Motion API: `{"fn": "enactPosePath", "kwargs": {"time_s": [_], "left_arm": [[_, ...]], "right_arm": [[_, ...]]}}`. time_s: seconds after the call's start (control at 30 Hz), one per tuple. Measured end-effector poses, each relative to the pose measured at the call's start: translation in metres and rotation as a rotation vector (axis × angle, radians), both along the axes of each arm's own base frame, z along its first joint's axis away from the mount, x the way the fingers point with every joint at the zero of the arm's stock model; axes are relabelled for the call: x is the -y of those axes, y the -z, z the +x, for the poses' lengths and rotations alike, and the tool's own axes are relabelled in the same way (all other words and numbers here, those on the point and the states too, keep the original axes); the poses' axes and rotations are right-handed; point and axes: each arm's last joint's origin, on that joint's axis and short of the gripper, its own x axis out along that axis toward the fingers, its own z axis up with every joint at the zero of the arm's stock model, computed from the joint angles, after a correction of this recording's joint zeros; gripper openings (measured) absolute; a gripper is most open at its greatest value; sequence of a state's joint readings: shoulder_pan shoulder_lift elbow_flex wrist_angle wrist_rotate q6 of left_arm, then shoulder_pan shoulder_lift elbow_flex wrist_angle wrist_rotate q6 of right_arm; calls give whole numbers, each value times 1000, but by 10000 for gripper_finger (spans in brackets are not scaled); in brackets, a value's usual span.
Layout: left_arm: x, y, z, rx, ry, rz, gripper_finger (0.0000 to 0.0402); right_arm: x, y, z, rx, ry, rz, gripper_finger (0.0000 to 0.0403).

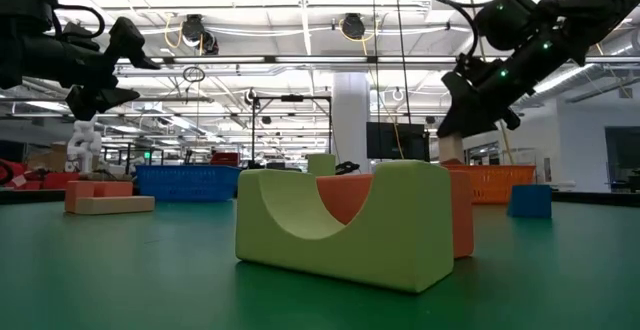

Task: Sort & place blocks by color
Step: Put the right brown block in the orange basket, then put the top orange block in the blue basket

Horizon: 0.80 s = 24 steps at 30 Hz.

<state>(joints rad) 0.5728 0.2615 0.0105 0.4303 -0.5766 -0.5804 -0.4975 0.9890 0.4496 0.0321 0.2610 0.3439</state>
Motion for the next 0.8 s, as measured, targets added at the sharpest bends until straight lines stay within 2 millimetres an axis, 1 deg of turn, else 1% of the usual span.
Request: {"fn": "enactPosePath", "kwargs": {"time_s": [0.57,0.67,0.8], "left_arm": [[0,0,0,0,0,0,337],[0,0,0,-5,-3,2,337],[-1,0,-1,-62,-36,26,337]], "right_arm": [[0,0,0,-31,-28,-32,256],[0,0,0,-31,-28,-32,269],[0,-1,0,-42,-38,-43,276]]}}
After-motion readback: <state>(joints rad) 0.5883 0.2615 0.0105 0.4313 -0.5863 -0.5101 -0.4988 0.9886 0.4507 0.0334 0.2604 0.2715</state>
